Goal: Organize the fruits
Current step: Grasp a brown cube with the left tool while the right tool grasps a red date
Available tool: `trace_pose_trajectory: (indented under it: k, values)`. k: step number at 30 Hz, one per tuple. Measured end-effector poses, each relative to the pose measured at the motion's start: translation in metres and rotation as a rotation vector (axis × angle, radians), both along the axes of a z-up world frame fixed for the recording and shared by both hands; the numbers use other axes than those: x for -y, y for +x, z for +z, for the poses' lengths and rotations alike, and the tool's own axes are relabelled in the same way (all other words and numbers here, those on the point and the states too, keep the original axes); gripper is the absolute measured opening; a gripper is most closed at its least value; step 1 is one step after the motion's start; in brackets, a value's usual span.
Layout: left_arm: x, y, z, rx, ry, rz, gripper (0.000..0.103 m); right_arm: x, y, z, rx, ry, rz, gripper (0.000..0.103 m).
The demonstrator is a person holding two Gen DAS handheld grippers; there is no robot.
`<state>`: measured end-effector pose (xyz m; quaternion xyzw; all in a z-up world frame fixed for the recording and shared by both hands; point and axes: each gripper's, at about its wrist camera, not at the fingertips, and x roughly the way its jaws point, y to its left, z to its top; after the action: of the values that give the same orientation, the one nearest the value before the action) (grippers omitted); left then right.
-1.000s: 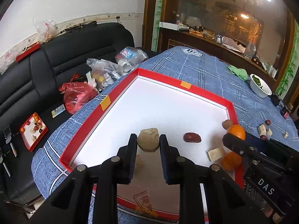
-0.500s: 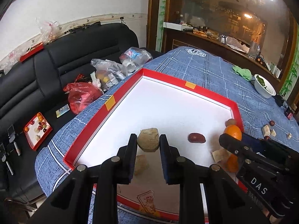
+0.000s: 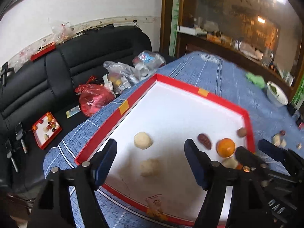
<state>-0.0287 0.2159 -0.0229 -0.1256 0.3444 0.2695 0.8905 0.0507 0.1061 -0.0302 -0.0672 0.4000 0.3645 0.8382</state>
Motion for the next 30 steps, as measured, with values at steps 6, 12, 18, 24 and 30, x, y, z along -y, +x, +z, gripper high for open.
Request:
trace_pose_trajectory:
  k: [6,12,18,24,30]
  values:
    - [0.023,0.002,0.008,0.049,0.012,-0.067,0.075,0.041,0.001,0.018,0.045,0.072,-0.103,0.07]
    - [0.054,0.014,0.011,0.065,-0.002,-0.158,0.076,0.122,0.029,0.007,0.024,0.041,-0.344,0.07]
    - [0.084,0.033,0.015,0.065,0.002,-0.25,0.077,0.171,0.063,-0.029,-0.076,-0.032,-0.487,0.067]
    - [0.111,0.059,0.025,0.077,0.017,-0.345,0.078,0.16,0.083,-0.032,-0.08,-0.052,-0.467,0.063]
    - [0.148,0.098,0.017,0.04,-0.001,-0.45,0.078,0.158,0.094,-0.039,-0.098,-0.08,-0.463,0.03]
